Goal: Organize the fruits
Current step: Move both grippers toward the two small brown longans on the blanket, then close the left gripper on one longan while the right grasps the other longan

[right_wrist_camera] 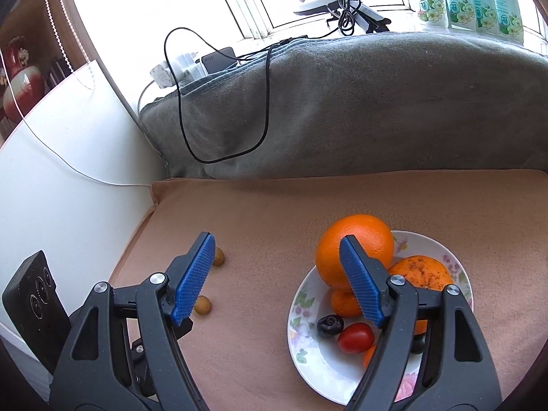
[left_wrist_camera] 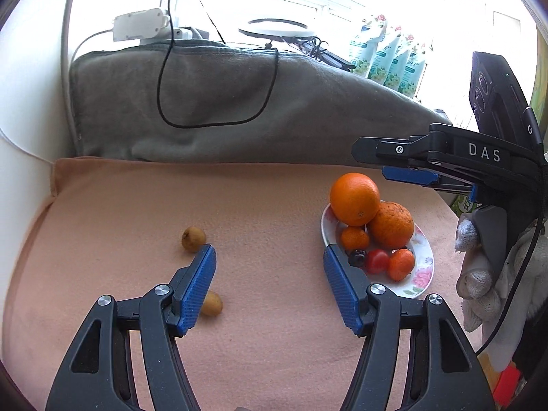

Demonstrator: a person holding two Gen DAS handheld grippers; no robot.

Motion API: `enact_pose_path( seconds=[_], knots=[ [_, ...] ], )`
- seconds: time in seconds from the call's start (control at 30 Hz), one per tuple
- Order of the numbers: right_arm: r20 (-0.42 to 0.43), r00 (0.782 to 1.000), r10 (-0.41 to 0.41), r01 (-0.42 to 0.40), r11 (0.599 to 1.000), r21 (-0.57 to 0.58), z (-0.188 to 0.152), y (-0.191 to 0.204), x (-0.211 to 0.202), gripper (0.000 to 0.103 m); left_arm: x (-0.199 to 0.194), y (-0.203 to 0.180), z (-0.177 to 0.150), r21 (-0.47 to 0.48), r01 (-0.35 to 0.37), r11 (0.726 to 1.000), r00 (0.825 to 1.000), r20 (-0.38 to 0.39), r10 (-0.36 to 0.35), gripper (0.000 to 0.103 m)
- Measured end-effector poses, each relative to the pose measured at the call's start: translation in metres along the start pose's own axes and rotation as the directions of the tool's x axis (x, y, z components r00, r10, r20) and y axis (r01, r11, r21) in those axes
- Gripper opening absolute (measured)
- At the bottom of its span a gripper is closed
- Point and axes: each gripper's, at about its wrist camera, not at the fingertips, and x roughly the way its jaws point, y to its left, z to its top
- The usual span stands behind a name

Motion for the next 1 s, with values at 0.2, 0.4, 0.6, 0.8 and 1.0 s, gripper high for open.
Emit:
enact_pose_path(
  seconds=[0.2, 0.4, 0.6, 0.8, 1.0],
  knots=[
    [-0.055, 0.998, 0.041, -0.043, 0.998, -0.038, 0.001, 0.017, 0.017, 0.078, -0.001, 0.027, -0.013, -0.053, -0.03, 0.998, 0.999, -0.017, 0.03, 0.065],
    [-0.1, 0.99, 0.102, -0.106, 0.994, -0.039, 0.0, 0.033, 0.037, 0.078, 0.004, 0.044, -0.023, -0.098, -0.034, 0.995, 0.999, -0.038, 0.031, 0.065],
    [-0.156, 0.979, 0.131, -0.138, 0.99, -0.033, -0.002, 0.046, 0.064, 0.078, 0.016, 0.048, -0.034, -0.112, -0.007, 0.994, 0.997, -0.072, -0.001, 0.061],
    [-0.232, 0.958, 0.169, -0.173, 0.985, 0.002, -0.004, 0.053, 0.099, 0.078, 0.031, 0.056, -0.038, -0.155, 0.007, 0.988, 0.994, -0.106, -0.024, 0.053],
    [-0.296, 0.932, 0.208, -0.202, 0.978, 0.052, -0.006, 0.059, 0.132, 0.067, 0.041, 0.063, -0.04, -0.193, 0.026, 0.981, 0.99, -0.134, -0.053, 0.048]
  ],
)
